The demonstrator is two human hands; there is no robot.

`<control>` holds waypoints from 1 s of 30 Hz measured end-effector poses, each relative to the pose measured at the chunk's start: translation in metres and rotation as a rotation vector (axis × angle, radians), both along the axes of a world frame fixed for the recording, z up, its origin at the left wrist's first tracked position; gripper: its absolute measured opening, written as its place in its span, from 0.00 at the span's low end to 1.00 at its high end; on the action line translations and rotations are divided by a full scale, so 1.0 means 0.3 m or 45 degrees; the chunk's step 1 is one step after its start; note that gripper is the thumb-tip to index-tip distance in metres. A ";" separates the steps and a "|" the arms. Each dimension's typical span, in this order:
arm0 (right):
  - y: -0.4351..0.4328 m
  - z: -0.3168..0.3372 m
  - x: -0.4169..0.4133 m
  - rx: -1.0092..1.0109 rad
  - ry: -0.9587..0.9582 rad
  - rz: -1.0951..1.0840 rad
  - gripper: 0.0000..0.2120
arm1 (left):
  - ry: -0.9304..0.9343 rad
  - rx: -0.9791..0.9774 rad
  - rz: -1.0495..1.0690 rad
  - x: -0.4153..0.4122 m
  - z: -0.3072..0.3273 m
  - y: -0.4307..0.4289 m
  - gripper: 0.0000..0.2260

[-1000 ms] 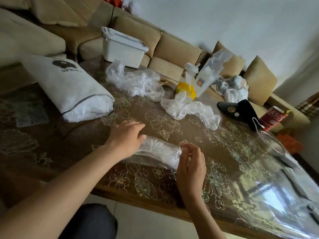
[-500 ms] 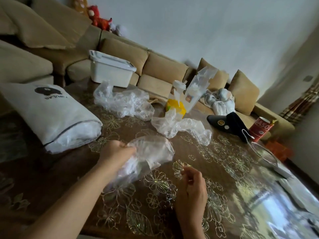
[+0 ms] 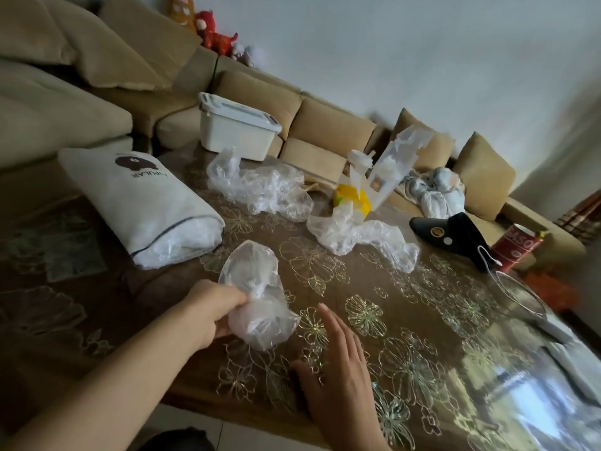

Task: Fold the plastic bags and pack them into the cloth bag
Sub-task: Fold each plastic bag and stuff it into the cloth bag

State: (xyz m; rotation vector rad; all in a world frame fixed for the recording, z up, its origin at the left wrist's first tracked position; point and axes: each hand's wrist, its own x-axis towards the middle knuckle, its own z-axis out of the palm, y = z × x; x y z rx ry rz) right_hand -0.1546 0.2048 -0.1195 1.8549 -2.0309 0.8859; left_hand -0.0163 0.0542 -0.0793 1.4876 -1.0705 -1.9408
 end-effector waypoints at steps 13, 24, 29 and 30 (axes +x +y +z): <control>-0.013 0.013 0.015 0.155 0.065 0.427 0.15 | -0.790 -1.520 -0.343 0.083 0.041 0.065 0.18; -0.073 0.067 0.057 0.399 -0.418 0.215 0.18 | -0.383 -1.134 -1.039 0.179 0.007 0.073 0.26; -0.130 0.121 0.072 0.532 -0.680 0.016 0.14 | -0.456 -1.293 -0.837 0.136 -0.014 0.060 0.11; -0.140 0.122 0.076 0.533 -0.706 -0.012 0.13 | -0.467 -1.297 -0.777 0.130 -0.018 0.057 0.11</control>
